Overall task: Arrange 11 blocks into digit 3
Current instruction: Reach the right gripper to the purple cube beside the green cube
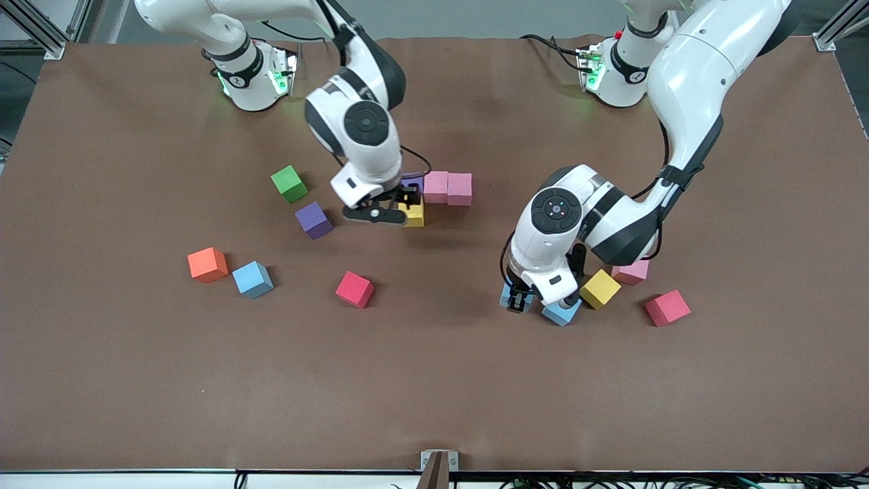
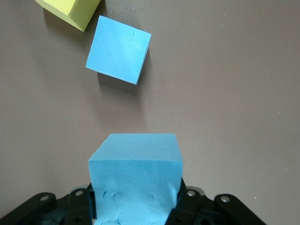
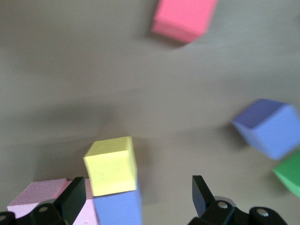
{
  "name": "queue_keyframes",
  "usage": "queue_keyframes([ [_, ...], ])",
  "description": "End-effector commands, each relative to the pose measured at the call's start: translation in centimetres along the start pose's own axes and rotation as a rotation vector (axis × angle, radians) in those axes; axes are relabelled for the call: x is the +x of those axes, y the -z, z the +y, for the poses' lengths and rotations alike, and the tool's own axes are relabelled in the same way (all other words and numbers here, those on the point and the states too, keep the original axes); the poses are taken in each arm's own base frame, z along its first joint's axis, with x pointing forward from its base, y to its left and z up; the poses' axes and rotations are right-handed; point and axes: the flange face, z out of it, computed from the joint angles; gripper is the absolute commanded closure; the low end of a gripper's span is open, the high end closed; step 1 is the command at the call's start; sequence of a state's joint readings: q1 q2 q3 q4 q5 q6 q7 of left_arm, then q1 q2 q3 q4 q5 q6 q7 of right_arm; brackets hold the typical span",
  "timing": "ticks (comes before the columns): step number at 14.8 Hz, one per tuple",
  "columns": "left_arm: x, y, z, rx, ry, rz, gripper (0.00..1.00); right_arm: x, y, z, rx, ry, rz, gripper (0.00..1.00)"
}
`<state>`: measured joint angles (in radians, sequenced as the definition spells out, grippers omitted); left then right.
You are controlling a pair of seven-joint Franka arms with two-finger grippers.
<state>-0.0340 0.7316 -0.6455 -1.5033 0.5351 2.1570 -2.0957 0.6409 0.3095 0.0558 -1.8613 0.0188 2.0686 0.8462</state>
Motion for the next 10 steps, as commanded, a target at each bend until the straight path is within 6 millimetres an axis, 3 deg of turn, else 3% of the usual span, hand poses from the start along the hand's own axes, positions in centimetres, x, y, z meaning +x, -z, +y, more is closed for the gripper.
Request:
queue_keyframes([
  [1,-0.2,0.1,0.3,0.002,0.008,-0.010,0.44,2.0,2.8,5.9,-0.007,-0.093,-0.038,0.00],
  [3,-0.2,0.1,0.3,0.002,0.007,-0.011,0.44,4.2,4.2,9.7,-0.007,-0.166,-0.048,0.00],
  [6,-0.2,0.1,0.3,0.002,0.006,-0.011,0.44,8.3,4.7,16.2,-0.019,-0.285,-0.067,0.00],
  [8,-0.2,0.1,0.3,0.002,0.007,-0.011,0.44,9.3,5.1,18.1,-0.050,-0.314,-0.024,0.00],
  [10,-0.2,0.1,0.3,0.002,0.009,-0.011,0.44,10.3,4.1,20.1,-0.057,-0.488,-0.034,0.00],
])
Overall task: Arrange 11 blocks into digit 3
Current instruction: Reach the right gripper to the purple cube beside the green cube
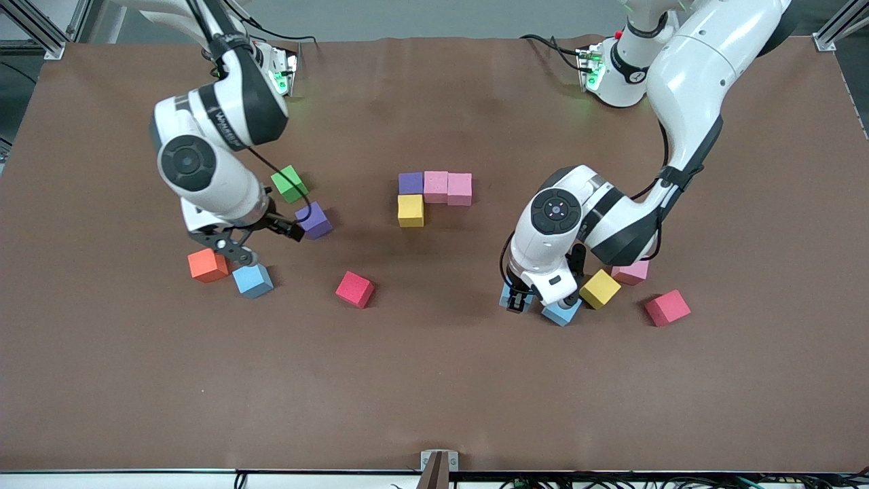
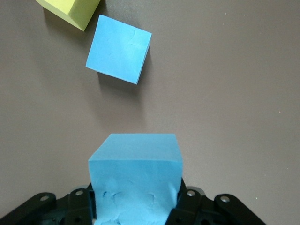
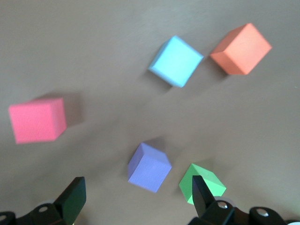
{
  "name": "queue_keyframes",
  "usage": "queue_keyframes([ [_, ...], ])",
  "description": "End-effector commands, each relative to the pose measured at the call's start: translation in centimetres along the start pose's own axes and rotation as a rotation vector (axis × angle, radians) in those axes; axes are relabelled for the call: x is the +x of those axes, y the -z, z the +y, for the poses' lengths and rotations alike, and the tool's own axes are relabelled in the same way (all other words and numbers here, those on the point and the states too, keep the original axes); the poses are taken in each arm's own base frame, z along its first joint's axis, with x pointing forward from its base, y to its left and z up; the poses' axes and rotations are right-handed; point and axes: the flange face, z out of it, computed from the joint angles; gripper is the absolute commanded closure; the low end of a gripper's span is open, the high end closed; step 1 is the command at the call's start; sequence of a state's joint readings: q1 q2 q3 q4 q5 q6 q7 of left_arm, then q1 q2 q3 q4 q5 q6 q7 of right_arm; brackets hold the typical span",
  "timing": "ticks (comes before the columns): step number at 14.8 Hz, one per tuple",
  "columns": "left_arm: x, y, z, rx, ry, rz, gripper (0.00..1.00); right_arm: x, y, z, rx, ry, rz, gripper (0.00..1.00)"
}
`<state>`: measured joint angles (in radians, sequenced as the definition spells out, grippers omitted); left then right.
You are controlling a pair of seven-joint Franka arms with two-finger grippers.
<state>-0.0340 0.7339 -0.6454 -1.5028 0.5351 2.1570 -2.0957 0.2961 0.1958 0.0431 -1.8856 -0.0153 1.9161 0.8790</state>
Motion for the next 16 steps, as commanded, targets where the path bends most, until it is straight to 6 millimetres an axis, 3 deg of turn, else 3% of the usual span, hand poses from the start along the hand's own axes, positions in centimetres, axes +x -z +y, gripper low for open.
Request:
queue_keyframes([
  [1,-0.3,0.2,0.3,0.001,0.009,-0.010,0.44,0.1,-1.9,1.8,-0.018,-0.162,0.006,0.00],
  [3,-0.3,0.2,0.3,0.000,0.009,-0.009,0.44,-0.7,-5.8,2.7,0.002,-0.264,0.017,0.00],
  [7,-0.3,0.1,0.3,0.001,0.011,-0.008,0.44,-2.6,-10.8,3.6,0.052,-0.409,0.040,0.00],
  [10,-0.4,0.3,0.3,-0.001,0.013,-0.010,0.44,-4.3,-13.1,3.6,0.065,-0.448,0.043,0.00],
  [16,-0.3,0.5,0.3,-0.004,0.014,-0.008,0.44,-7.3,-15.2,2.5,0.092,-0.496,0.054,0.00],
])
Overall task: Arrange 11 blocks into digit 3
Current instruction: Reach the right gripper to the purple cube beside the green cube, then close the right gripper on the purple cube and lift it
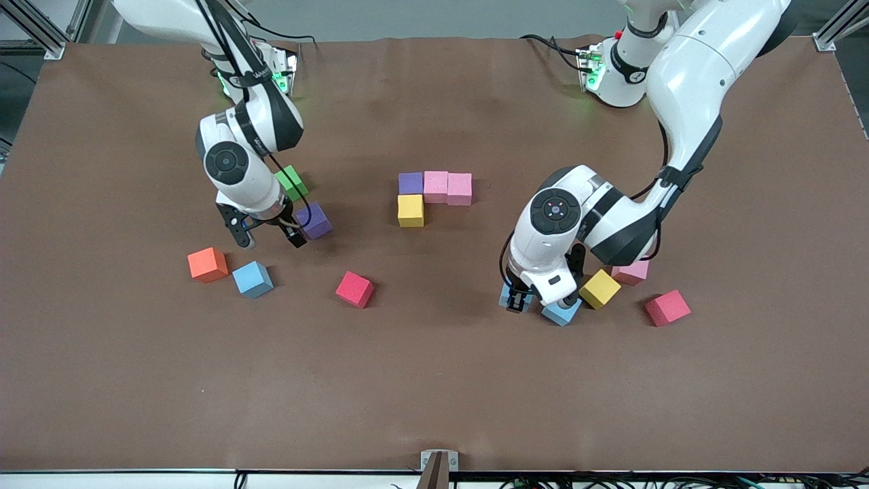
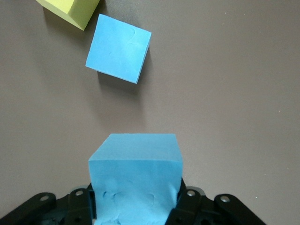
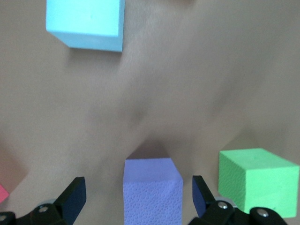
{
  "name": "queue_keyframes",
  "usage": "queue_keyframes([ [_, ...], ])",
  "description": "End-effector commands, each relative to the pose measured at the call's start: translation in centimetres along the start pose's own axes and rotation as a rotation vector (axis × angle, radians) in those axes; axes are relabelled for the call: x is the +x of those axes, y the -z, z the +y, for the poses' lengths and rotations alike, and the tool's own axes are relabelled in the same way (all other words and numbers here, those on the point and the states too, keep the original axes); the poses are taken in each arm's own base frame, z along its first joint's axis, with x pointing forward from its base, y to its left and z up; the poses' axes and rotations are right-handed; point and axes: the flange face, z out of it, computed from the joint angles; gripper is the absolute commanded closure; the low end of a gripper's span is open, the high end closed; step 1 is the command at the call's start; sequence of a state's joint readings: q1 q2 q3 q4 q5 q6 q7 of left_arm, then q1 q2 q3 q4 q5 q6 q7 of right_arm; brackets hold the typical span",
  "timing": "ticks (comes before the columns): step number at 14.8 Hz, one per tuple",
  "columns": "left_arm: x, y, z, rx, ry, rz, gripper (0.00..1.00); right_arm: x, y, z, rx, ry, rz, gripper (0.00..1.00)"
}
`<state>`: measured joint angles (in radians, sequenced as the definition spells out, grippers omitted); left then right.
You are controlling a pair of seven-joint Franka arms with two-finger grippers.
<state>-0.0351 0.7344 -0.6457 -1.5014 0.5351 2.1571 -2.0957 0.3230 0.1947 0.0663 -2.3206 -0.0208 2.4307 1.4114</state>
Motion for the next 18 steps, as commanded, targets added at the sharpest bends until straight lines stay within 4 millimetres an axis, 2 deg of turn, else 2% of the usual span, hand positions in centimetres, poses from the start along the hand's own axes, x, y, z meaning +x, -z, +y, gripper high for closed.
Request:
queue_keyframes([
  [1,-0.2,0.4,0.3,-0.004,0.012,-0.006,0.44,-2.0,-0.3,1.4,0.026,-0.023,0.016,0.00],
  [5,-0.1,0.2,0.3,-0.003,0.010,-0.005,0.44,-3.0,-2.2,2.7,0.042,-0.009,0.016,0.00],
  [9,-0.1,0.1,0.3,-0.001,0.010,-0.004,0.44,-3.8,-3.3,2.8,0.023,0.008,0.014,0.00],
  [12,-0.2,0.0,0.2,0.002,0.008,-0.005,0.44,-4.0,-3.4,2.8,0.020,0.011,0.013,0.05],
  [18,0.0,-0.3,0.3,0.005,0.005,-0.005,0.44,-4.0,-4.0,2.4,0.047,0.012,0.013,0.08],
])
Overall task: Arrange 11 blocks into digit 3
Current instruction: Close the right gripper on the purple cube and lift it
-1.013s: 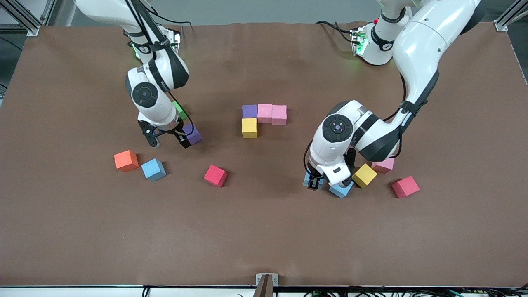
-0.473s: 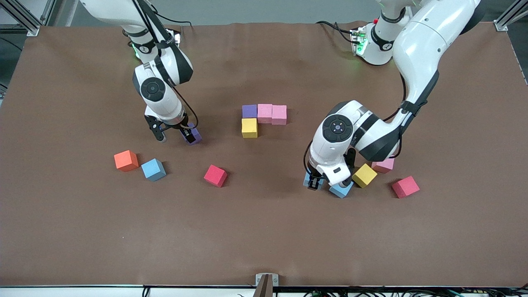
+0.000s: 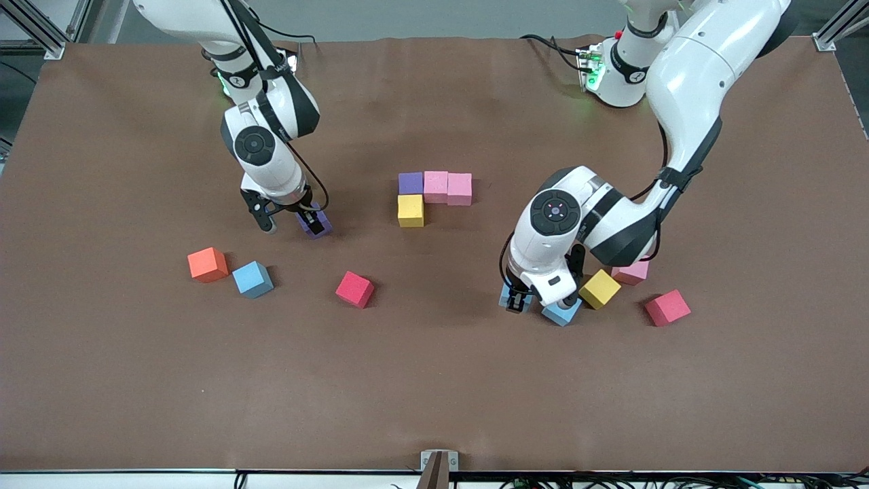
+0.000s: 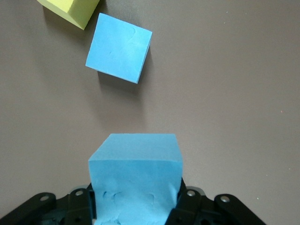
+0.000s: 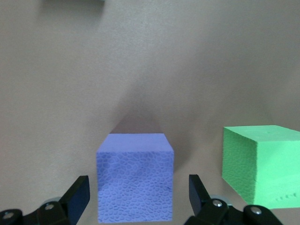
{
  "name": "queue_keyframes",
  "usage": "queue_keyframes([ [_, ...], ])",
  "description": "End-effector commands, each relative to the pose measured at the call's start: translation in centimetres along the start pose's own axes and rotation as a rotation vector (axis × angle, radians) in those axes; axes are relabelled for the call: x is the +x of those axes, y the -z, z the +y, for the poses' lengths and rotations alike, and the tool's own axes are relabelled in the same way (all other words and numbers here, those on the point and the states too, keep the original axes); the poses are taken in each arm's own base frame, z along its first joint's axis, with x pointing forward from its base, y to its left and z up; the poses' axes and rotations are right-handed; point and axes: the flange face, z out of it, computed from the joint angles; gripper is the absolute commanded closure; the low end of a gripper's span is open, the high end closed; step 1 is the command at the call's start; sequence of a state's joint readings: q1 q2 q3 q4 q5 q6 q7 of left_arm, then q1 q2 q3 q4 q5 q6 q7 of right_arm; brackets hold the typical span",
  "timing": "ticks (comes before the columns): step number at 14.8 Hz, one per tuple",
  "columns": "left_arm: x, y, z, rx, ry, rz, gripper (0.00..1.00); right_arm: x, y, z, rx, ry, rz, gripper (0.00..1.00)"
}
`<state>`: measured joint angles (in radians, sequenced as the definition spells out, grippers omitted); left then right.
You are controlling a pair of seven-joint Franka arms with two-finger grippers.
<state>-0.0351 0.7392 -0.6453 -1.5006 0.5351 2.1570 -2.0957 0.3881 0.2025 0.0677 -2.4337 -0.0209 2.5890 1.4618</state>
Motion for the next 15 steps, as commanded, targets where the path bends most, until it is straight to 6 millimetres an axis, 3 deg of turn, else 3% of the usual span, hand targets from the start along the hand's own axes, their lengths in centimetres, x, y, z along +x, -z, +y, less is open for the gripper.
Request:
queue_keyframes([
  [1,-0.1,0.0,0.3,0.001,0.002,-0.005,0.44,-0.2,-0.8,0.4,0.016,-0.006,0.007,0.08],
  [5,0.0,-0.1,0.2,0.002,0.004,-0.004,0.44,0.1,-0.8,0.4,0.019,-0.012,0.007,0.09],
  [7,-0.3,-0.3,0.2,0.007,0.004,-0.005,0.44,0.3,-0.9,0.5,0.018,-0.015,0.007,0.17],
  [13,-0.1,-0.5,0.2,0.008,0.004,-0.005,0.44,0.2,-0.4,0.0,0.025,-0.009,0.009,0.89],
  [14,-0.1,-0.5,0.2,0.008,0.003,-0.005,0.44,0.0,0.2,-0.6,0.037,0.007,0.011,0.97],
  [15,-0.1,-0.5,0.2,0.008,0.003,-0.005,0.44,-0.1,0.6,-1.1,0.048,0.021,0.012,0.98],
])
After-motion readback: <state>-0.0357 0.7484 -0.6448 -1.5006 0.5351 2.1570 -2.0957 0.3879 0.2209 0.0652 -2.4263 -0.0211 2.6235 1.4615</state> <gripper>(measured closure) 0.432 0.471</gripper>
